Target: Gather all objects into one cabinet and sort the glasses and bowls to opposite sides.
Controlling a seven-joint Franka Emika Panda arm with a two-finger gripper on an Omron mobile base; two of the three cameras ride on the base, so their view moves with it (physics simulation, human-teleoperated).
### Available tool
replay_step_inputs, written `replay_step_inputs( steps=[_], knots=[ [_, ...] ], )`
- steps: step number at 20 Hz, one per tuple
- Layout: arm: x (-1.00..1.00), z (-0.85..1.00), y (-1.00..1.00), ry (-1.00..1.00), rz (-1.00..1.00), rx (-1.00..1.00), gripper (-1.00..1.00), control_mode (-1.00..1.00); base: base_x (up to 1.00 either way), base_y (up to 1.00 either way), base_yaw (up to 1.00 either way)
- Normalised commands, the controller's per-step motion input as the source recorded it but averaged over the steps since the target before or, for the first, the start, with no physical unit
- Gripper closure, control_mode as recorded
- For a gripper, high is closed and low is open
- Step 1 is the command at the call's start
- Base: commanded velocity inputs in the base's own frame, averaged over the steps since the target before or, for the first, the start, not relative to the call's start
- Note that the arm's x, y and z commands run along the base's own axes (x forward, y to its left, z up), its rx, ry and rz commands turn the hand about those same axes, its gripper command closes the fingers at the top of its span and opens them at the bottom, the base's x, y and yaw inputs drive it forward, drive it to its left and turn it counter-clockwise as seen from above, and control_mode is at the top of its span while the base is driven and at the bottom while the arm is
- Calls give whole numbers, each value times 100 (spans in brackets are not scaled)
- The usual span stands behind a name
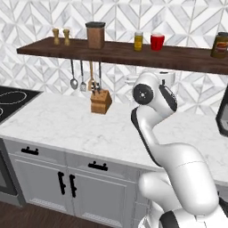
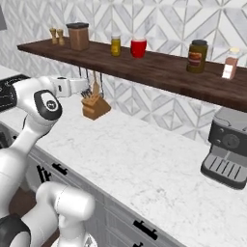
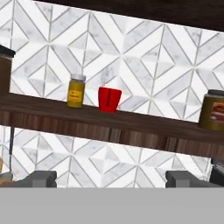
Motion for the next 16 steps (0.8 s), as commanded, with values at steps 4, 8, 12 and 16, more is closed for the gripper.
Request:
replay_step_inputs(
  steps=[4,8,12,16],
  knots=[
    [-2,0,-6,0,0,0,-100,-100,-7,-24,-1],
    [19,0,-5,2,-1,4,-100,-100,0,0,0],
    [98,20,-28,9,-5,7,-100,-100,0,0,0],
    [46,26,-8,1,-9,9,-100,-100,0,0,0]
  ],
)
